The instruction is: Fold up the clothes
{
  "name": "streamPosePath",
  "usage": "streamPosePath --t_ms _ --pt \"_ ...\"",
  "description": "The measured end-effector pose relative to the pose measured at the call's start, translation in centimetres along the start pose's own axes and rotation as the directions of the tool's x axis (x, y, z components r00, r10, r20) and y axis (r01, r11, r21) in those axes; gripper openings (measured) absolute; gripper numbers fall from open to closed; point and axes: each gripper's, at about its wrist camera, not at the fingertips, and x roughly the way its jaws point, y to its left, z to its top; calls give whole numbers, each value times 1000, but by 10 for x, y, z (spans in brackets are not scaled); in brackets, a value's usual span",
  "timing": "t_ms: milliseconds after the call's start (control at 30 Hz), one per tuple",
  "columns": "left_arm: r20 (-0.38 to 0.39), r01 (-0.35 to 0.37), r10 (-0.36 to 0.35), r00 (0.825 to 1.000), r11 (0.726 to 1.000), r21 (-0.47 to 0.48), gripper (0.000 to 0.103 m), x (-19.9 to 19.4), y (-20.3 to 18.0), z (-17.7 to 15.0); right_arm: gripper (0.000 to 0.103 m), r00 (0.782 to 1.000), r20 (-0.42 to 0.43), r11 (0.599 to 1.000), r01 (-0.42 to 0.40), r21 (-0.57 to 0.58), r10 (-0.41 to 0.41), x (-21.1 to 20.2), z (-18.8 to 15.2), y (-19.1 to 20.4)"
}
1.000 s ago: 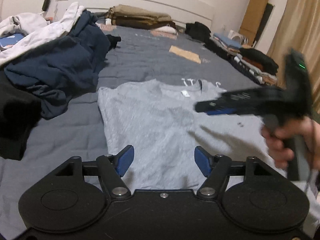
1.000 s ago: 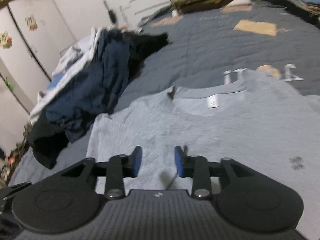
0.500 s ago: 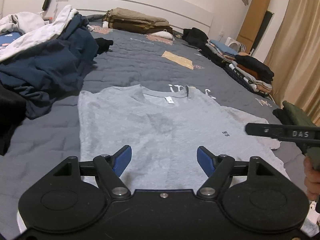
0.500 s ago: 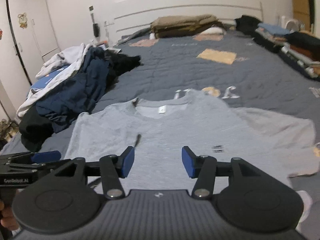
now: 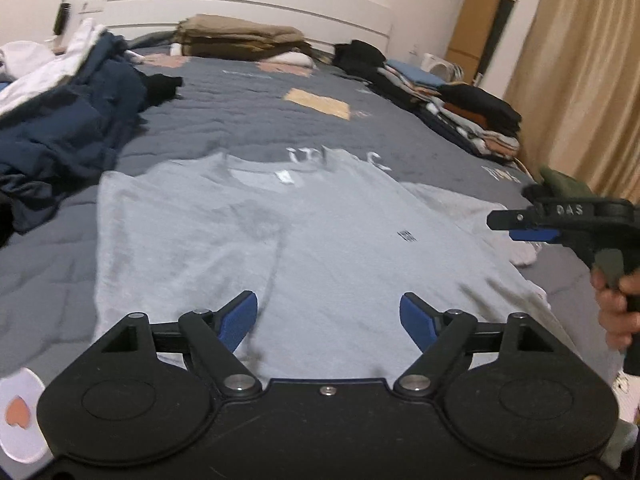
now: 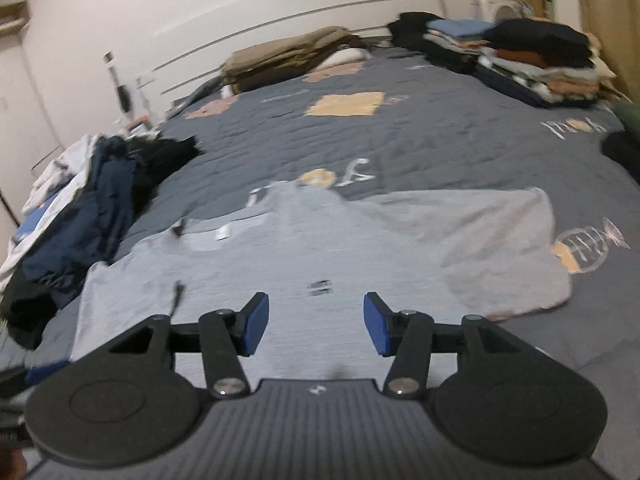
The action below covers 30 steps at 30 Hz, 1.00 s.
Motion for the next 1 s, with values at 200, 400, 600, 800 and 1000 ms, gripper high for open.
streamPosePath --t_ms 200,400,600,800,1000 --pt "15 72 -72 997 997 12 78 5 -19 -4 51 999 -10 998 48 45 -47 0 -6 -32" --pt "30 134 -133 991 991 -8 79 4 -33 -8 52 999 -31 993 47 110 -44 0 -7 -66" --pt "20 148 -147 989 989 -16 81 8 -38 -14 52 996 -68 962 71 262 -55 6 -8 -116" --pt "15 150 -150 989 988 -35 81 10 -38 -15 52 996 -61 918 78 389 -59 14 -9 -148" --pt "21 166 -165 986 985 -55 81 8 -37 -15 52 997 -50 870 74 487 -57 23 -11 -169"
